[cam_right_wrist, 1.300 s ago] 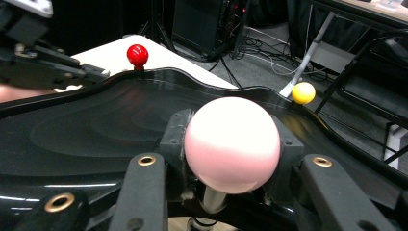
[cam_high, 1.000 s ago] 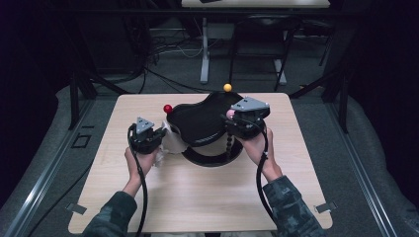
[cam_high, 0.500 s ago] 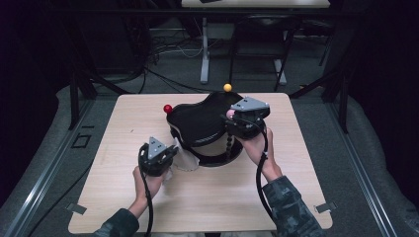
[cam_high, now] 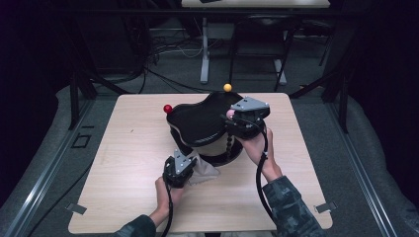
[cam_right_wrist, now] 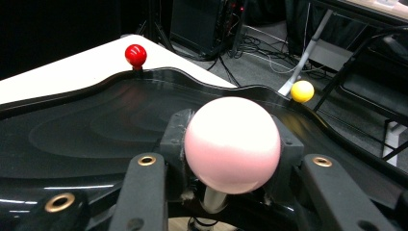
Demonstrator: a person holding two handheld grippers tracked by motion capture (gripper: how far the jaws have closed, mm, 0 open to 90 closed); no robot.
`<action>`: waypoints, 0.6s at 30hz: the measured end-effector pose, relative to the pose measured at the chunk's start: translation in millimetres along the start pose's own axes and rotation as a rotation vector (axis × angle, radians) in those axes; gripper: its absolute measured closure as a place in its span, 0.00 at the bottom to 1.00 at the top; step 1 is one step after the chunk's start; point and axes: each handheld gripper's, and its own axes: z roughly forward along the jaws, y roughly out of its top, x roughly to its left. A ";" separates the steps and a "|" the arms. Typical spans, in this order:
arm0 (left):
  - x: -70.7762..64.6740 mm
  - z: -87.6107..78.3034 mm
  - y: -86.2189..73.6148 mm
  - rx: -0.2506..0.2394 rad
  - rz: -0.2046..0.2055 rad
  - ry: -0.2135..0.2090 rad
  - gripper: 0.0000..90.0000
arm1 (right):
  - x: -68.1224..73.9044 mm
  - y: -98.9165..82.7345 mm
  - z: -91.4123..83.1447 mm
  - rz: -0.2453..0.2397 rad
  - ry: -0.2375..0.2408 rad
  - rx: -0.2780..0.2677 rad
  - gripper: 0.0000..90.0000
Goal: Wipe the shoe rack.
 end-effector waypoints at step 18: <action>-50.4 51.0 10.5 0.003 -0.020 -0.033 0.92 | -0.6 -0.5 -0.3 -0.001 0.009 0.000 0.67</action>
